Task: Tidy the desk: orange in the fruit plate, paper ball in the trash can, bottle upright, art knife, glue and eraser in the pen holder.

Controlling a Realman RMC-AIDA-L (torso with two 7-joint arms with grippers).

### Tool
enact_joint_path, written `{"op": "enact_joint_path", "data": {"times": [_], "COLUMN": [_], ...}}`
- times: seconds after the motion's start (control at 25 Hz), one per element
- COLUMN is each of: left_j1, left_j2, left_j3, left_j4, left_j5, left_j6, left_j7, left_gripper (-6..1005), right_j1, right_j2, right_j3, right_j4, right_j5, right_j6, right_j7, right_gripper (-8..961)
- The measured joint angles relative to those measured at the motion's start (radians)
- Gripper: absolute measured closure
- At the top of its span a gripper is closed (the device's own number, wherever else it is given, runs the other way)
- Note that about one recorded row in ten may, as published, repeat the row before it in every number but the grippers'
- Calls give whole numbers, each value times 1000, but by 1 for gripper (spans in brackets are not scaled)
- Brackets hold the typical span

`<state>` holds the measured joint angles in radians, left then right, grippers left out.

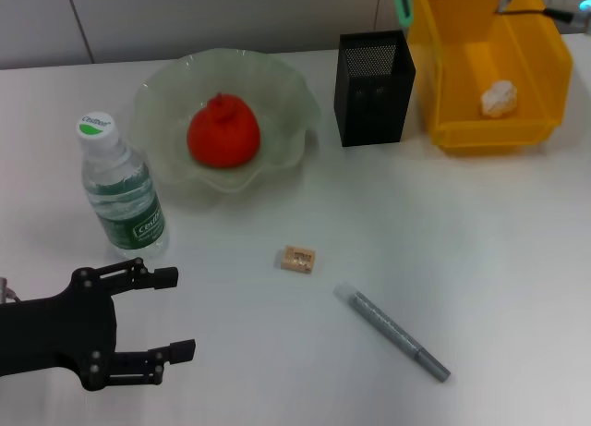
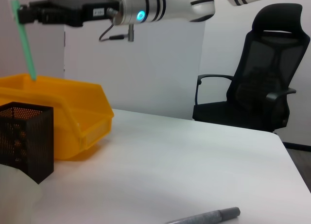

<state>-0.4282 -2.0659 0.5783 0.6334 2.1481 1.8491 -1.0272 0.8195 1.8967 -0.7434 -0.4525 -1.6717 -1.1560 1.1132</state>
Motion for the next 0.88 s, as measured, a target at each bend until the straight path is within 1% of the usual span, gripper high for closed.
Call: {"op": "enact_joint_path", "data": {"times": [0.16, 0.24, 0.4, 0.56, 0.72, 0.88], "left_j1": [0, 0, 2, 2, 5, 7], "left_j2": [0, 1, 1, 1, 1, 1], "left_j3": [0, 0, 6, 9, 9, 9], "left_j4": [0, 0, 0, 0, 0, 0], "left_j5": [-2, -3, -4, -4, -4, -4], "left_j6": [-2, -1, 1, 4, 6, 4], "left_j7": [6, 16, 27, 27, 23, 25], "left_gripper": [158, 158, 158, 158, 158, 158], "right_j1": [2, -2, -3, 0, -1, -10], "right_j2": [26, 33, 36, 47, 52, 63], "right_j3": [1, 2, 4, -6, -7, -2], "right_j4": [16, 18, 33, 40, 65, 83], "right_j5": [16, 34, 65, 68, 68, 68], "right_j6": [17, 19, 43, 107, 113, 114], "right_j7": [-48, -58, -57, -56, -56, -60], "right_gripper": [777, 776, 768, 757, 746, 735]}}
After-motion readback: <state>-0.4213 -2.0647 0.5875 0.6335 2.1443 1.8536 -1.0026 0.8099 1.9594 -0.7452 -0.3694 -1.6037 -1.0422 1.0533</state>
